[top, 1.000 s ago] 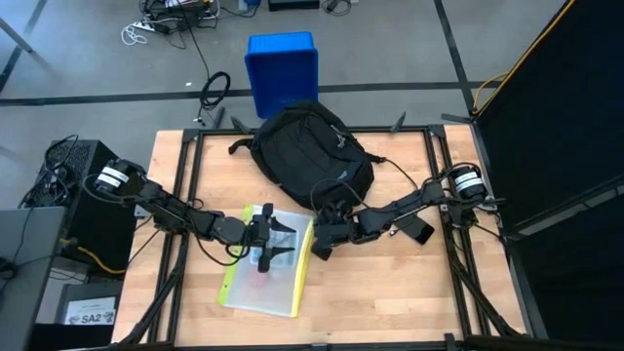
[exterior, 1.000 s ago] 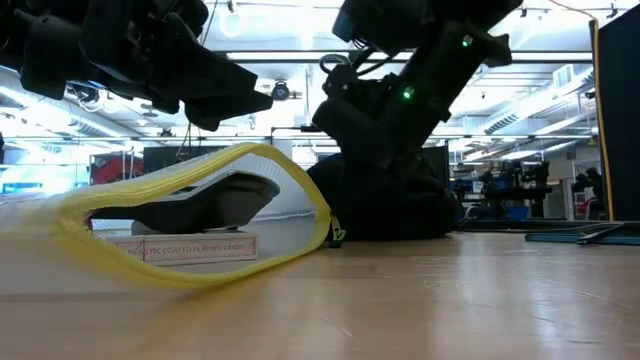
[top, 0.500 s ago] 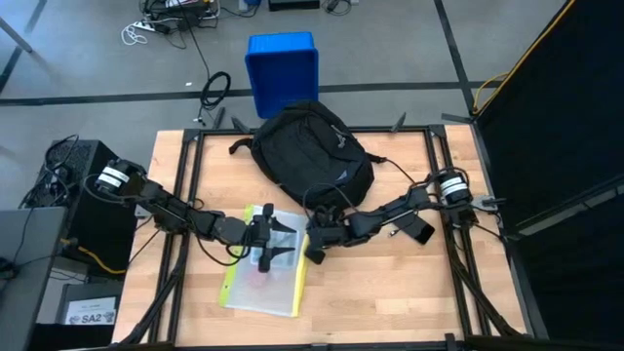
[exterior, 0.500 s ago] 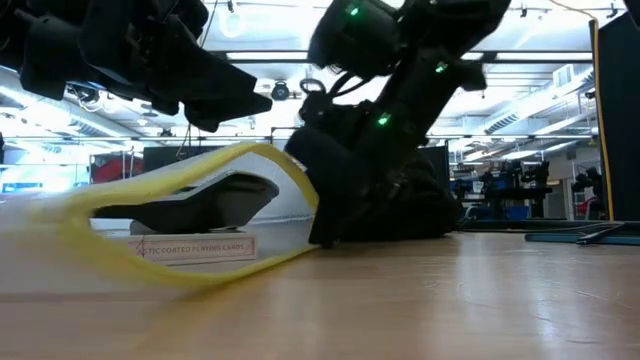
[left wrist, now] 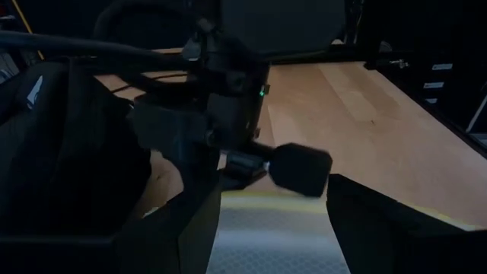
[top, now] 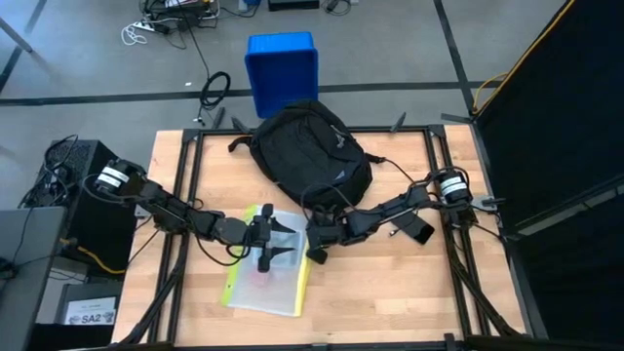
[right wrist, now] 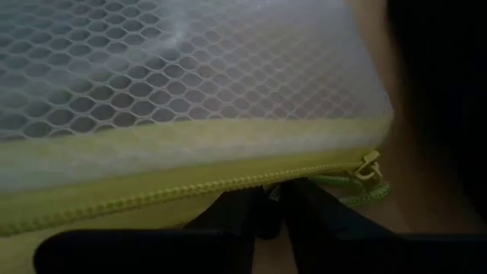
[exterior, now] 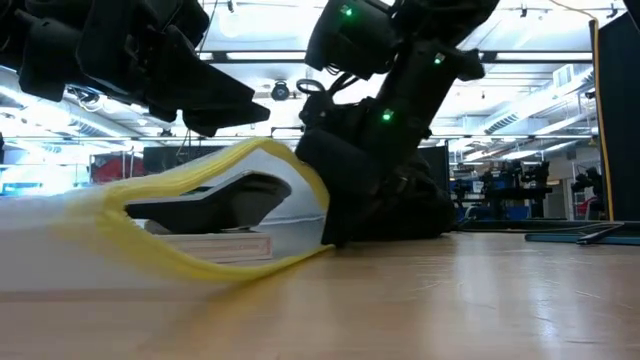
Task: Unpack backpack
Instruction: Close the yellow zip bag
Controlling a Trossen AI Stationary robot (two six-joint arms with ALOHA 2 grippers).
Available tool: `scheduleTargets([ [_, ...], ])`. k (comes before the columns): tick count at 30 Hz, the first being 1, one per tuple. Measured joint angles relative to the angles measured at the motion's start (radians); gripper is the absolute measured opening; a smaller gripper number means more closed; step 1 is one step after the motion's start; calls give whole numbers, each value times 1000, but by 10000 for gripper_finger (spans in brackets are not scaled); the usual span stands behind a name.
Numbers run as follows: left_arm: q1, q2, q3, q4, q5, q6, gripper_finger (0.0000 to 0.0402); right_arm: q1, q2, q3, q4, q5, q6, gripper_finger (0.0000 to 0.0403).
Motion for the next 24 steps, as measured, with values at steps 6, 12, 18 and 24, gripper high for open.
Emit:
scheduleTargets([
  [6, 0, 0, 0, 3, 0, 0, 209, 15, -11, 0, -39, -1, -14, 28],
  [12, 0, 0, 0, 4, 0, 0, 209, 19, -11, -1, -40, 5, -19, 44],
  [18, 0, 0, 0, 0, 0, -1, 209, 22, -19, -2, -37, 4, -33, 60],
  [24, 0, 0, 0, 0, 0, -1, 209, 34, -34, -4, -35, 1, -45, 68],
])
